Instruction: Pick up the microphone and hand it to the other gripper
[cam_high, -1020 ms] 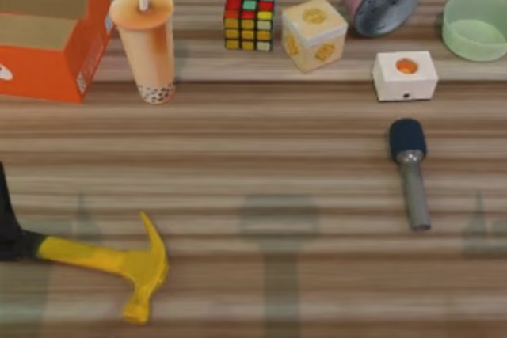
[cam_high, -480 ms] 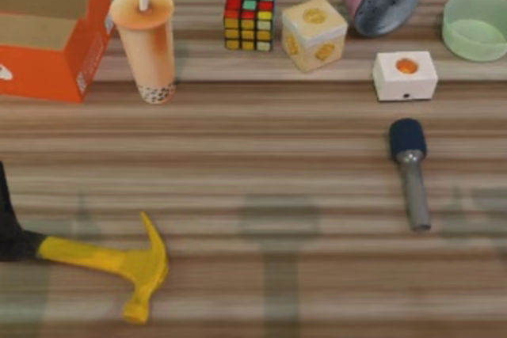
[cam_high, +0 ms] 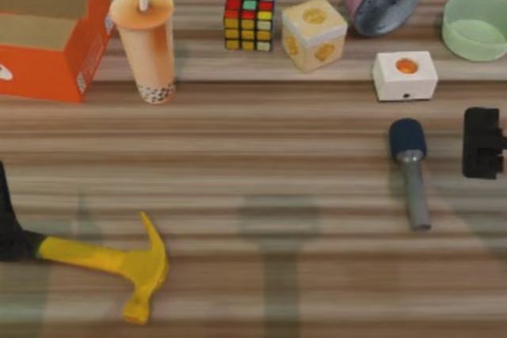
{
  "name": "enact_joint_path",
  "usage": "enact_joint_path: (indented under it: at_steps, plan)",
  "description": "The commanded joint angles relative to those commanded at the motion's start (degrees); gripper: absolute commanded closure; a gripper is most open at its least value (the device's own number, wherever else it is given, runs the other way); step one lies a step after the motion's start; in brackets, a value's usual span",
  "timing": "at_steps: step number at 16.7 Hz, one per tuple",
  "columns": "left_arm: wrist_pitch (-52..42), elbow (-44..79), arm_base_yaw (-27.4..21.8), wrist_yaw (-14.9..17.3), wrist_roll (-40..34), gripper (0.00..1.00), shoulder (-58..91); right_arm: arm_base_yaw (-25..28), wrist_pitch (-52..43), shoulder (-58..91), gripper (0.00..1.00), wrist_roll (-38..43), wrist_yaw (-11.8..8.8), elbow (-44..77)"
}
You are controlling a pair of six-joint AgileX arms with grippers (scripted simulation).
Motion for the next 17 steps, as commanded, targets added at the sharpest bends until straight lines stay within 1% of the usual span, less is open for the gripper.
enact_joint_path:
  at_steps: [4, 8, 11, 17]
  plan:
    - [0.00, 0.00, 0.00, 0.00, 0.00, 0.00, 0.00, 4.89, -10.67, 20.93, 0.00, 5.32, 1.39, 14.05]
    - [0.00, 0.00, 0.00, 0.00, 0.00, 0.00, 0.00, 8.28, -17.73, 34.83, 0.00, 8.96, 2.20, 23.70]
    - [0.00, 0.00, 0.00, 0.00, 0.00, 0.00, 0.00, 9.39, -19.92, 38.96, 0.00, 10.13, 2.40, 26.78]
    - [0.00, 0.00, 0.00, 0.00, 0.00, 0.00, 0.00, 9.15, -19.71, 39.08, 0.00, 10.09, 2.35, 26.64]
